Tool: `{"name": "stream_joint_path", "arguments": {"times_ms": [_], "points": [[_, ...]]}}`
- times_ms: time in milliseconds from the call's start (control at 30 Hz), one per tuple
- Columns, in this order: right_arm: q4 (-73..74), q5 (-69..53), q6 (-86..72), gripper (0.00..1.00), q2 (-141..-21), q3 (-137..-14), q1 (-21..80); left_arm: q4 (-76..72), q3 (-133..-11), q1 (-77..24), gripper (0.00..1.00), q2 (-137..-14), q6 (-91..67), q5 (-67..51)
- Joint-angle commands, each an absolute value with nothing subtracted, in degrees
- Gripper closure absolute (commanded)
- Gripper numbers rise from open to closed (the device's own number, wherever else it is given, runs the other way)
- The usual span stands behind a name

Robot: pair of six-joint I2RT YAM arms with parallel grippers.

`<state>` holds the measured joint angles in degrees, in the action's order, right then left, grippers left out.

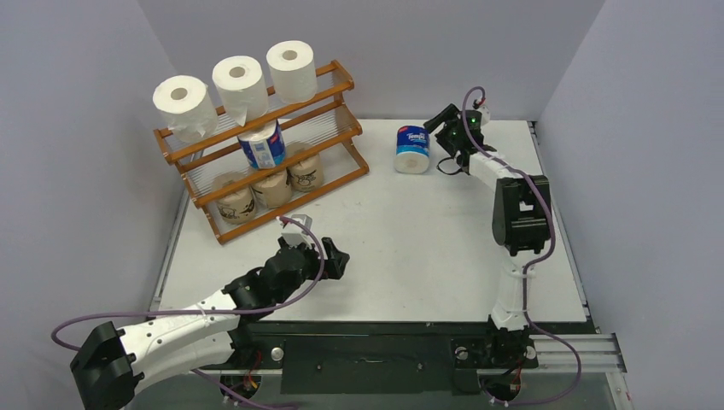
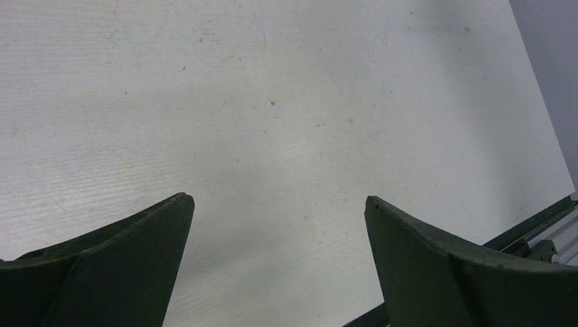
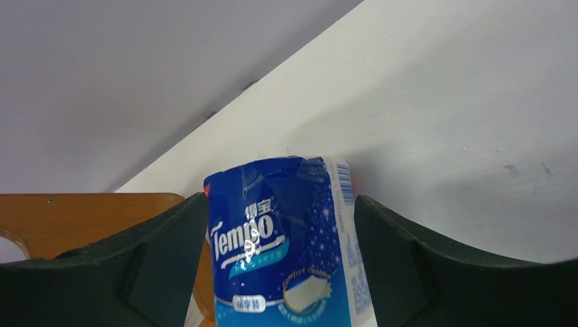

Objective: Place and organize the paper towels onto the shelf
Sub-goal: Move the paper towel to the center of the board.

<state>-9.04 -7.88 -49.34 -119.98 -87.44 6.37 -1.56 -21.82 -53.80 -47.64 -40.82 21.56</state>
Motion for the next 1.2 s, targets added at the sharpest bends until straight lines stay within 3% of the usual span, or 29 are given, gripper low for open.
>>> {"name": "stream_joint_path", "arguments": {"times_ms": [0,333,767,933,1167], "points": [[-6.83,-10.32,-49.70,0.26,-124.68,-97.28,7.31,-4.71,-22.66,-53.57,0.04,-48.34,-38.54,21.22],[-8.45,-4.84,-52.34,0.26,-131.05,-107.76,6.68,-3.80,-23.24,-53.28,0.04,-49.54,-37.89,22.37],[-8.02,-14.54,-54.37,0.36,-144.42,-124.56,6.99,-4.77,-23.83,-52.76,0.04,-52.57,-38.10,21.98],[-8.91,-18.41,-53.66,0.36,-143.29,-121.61,6.95,-4.99,-24.15,-52.67,0.04,-53.13,-38.34,21.08],[-13.52,-21.38,-50.97,0.39,-136.28,-106.56,7.35,-5.03,-23.38,-52.65,0.04,-51.44,-39.59,20.63]]}}
